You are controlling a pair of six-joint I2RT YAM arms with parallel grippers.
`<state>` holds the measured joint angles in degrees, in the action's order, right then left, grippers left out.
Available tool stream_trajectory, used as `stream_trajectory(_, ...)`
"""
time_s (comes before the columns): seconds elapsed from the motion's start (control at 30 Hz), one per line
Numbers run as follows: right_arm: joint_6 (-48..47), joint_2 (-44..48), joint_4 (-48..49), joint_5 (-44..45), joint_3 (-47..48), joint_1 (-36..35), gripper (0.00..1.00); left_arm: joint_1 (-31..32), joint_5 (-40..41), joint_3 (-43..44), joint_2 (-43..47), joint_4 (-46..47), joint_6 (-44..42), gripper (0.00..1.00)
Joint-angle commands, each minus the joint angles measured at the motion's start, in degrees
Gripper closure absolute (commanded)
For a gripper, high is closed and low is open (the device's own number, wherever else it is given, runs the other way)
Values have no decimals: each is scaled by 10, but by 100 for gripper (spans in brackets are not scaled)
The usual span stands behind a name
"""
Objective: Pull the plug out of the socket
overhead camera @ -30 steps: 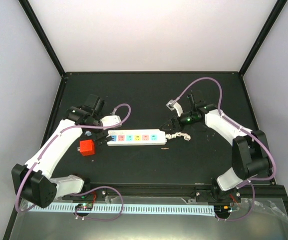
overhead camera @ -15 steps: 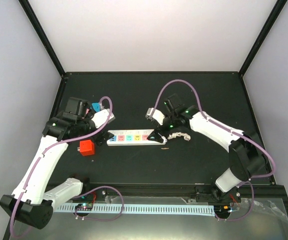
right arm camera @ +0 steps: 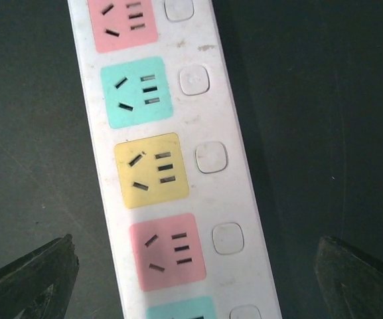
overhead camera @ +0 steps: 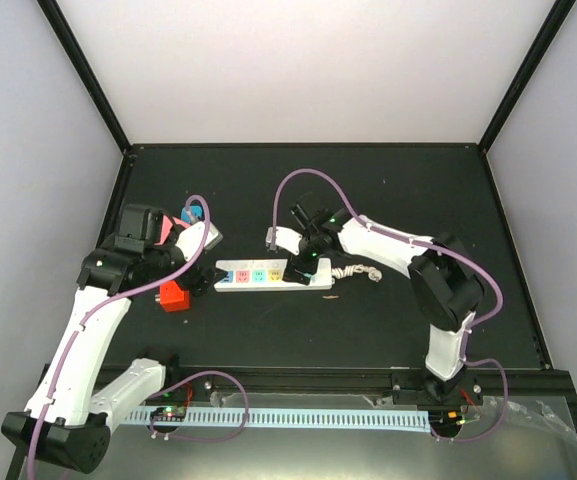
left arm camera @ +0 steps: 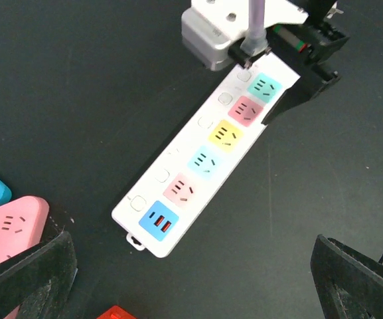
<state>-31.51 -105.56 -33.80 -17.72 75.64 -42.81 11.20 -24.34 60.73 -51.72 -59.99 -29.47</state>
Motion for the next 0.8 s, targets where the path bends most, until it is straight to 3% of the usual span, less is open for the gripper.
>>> stream_trajectory(0.0, -37, -32, -30, 18, 35, -9, 0, -6, -29, -1, 11, 17, 13, 1)
stream_trajectory(0.5, -92, -118, -75, 33, 89, -22, 1, -10, -44, -6, 16, 23, 17, 1)
stream_trajectory(0.77, -99, -113, -92, 53, 74, -19, 18, -13, -49, -17, 22, 33, 18, 1)
